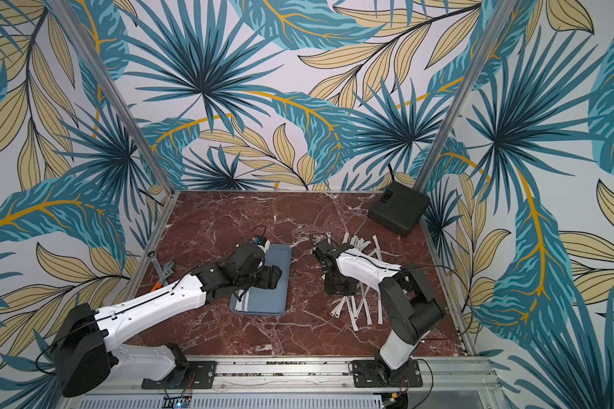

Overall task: Put the straws into the storage box
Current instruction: Move the straw to the center of the board, then pick up the straw from the center of the board.

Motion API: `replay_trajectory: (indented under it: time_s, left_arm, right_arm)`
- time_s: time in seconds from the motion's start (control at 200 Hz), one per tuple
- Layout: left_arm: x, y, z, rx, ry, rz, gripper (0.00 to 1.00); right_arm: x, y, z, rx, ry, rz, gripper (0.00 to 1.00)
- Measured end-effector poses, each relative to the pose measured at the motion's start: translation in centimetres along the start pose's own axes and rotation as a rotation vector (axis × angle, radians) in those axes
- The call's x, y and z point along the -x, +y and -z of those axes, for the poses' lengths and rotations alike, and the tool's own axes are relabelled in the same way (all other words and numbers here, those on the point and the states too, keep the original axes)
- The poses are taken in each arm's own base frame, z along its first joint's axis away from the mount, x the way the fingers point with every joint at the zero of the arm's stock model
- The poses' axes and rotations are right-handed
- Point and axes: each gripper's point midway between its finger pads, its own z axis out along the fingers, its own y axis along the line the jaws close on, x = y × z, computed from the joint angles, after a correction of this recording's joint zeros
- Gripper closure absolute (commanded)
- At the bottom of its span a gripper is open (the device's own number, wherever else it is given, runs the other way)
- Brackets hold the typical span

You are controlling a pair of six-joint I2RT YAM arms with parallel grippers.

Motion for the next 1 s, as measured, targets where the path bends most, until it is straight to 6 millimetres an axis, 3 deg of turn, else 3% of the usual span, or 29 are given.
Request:
replay_trajectory:
  time_s: [0.235,0.336,0.421,0.511,0.626,0.771,0.896,1.002]
  left_arm:
    - [0.8,0.2,0.8,0.011,-0.038,0.003,0.15]
    - [1.0,0.5,1.0,0.025,-0.054,0.004,0.15]
    - [1.5,0.8,1.4,0.034,-0.075,0.009,0.15]
    - [2.0,1.1,1.8,0.038,-0.095,0.017,0.15]
    - [2.5,1.7,2.3,0.052,-0.115,0.031,0.15]
    - [2.9,2.7,2.8,0.068,-0.133,0.050,0.15]
    - [3.0,4.3,3.2,0.092,-0.146,0.072,0.15]
    - [2.9,5.1,3.4,0.105,-0.150,0.084,0.15]
  right_arm:
    - [0.5,0.7,-0.6,0.000,-0.010,0.013,0.78]
    - [0.9,1.8,0.4,0.004,-0.044,0.053,0.84]
    - [1.4,3.9,2.0,0.019,-0.089,0.117,0.85]
    - [2.0,6.6,3.3,0.042,-0.127,0.176,0.82]
    - [1.8,8.6,3.7,0.067,-0.131,0.217,0.59]
    - [1.2,8.5,4.8,0.148,-0.094,0.192,0.57]
    - [1.7,6.4,6.5,0.234,-0.099,0.111,0.60]
    - [2.3,5.4,6.5,0.227,-0.104,0.094,0.60]
